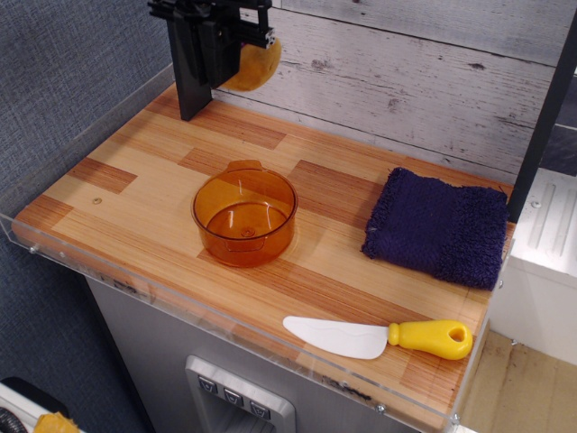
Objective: Move the object on the purple cloth above the bowl
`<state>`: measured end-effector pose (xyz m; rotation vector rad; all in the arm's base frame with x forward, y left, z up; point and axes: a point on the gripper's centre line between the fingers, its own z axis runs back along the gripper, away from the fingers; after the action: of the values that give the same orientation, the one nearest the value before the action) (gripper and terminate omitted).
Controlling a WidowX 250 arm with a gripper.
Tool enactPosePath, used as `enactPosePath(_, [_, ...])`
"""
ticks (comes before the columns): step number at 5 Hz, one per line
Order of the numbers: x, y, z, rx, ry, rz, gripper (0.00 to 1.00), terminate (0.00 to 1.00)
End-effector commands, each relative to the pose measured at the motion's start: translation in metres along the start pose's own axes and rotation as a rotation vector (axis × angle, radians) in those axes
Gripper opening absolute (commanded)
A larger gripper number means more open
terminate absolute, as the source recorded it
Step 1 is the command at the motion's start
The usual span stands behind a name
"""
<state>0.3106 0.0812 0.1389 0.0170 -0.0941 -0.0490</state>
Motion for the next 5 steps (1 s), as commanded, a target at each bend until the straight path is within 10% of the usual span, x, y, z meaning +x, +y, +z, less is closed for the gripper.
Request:
enactPosePath(1, [0.000,0.008,-0.010,-0.018,-0.032,0.006,0.00,0.00])
enactPosePath(5, [0.031,0.025,-0.077,-0.103,0.060,-0.005,0.00,0.00])
